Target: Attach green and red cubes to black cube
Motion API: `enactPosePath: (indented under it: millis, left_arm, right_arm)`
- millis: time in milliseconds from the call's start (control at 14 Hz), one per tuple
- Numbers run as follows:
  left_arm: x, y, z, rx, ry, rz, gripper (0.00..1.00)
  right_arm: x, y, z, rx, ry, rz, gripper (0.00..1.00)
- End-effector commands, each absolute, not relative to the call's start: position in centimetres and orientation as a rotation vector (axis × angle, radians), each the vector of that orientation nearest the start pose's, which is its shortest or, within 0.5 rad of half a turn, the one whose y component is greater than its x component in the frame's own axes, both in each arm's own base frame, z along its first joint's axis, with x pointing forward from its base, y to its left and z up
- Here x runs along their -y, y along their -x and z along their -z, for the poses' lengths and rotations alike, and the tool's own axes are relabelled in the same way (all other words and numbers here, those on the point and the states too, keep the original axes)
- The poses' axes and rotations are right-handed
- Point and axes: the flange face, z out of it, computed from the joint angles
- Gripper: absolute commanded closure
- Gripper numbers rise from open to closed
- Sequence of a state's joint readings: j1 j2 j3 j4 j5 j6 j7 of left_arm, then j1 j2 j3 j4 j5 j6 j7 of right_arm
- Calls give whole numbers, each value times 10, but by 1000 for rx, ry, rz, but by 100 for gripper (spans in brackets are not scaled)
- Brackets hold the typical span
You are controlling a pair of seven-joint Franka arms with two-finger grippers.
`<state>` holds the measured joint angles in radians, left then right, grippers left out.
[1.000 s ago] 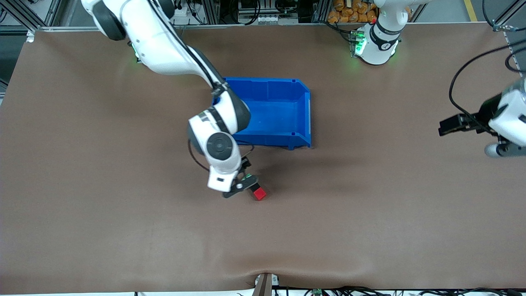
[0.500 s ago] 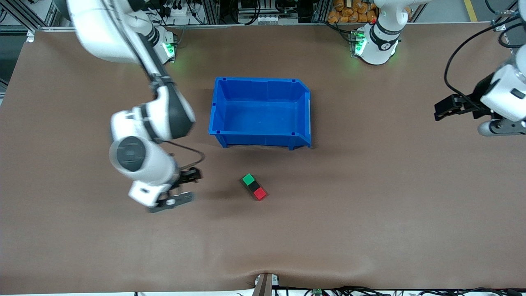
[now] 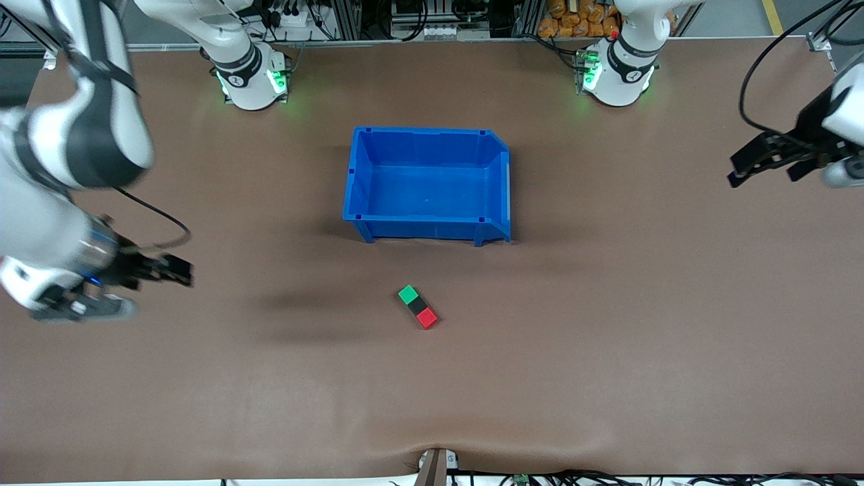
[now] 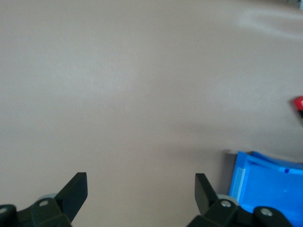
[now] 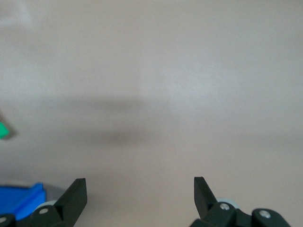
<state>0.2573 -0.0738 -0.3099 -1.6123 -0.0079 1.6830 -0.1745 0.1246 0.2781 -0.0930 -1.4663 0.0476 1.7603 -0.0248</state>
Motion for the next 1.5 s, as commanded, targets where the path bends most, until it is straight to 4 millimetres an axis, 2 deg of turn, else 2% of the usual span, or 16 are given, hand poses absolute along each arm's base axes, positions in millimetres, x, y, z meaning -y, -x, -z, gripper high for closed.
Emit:
enactPosePath:
  millis: [0, 143, 286, 429, 571, 643, 857, 1000, 1214, 1429]
  left_arm:
    - [17, -543, -673, 231, 3150, 238, 0]
    - [15, -541, -690, 239, 3162, 276, 0]
    - [7, -538, -685, 217, 3165, 212, 0]
    - [3, -534, -683, -2, 3162, 178, 0]
    - [-6, -535, -681, 157, 3164, 167, 0]
    - [-9, -536, -681, 172, 3167, 168, 0]
    - [4, -536, -683, 171, 3178, 173, 0]
    - [5, -537, -683, 166, 3185, 176, 0]
    - [4, -547, -665, 155, 3163, 120, 0]
    - [4, -543, -675, 146, 3127, 151, 0]
  right_arm:
    - [11, -603, -567, 128, 3103, 21, 0]
    - [38, -577, -596, 81, 3104, -15, 0]
    - [45, -557, -619, 55, 3137, -33, 0]
    - [48, -543, -631, 10, 3143, -63, 0]
    - [50, -533, -635, -63, 3139, -106, 0]
    - [49, -531, -636, -92, 3139, -118, 0]
    - [44, -531, -636, -85, 3139, -118, 0]
    - [41, -532, -637, -77, 3134, -110, 0]
    - [40, -536, -635, -58, 3118, -87, 0]
    - [36, -537, -635, -43, 3114, -84, 0]
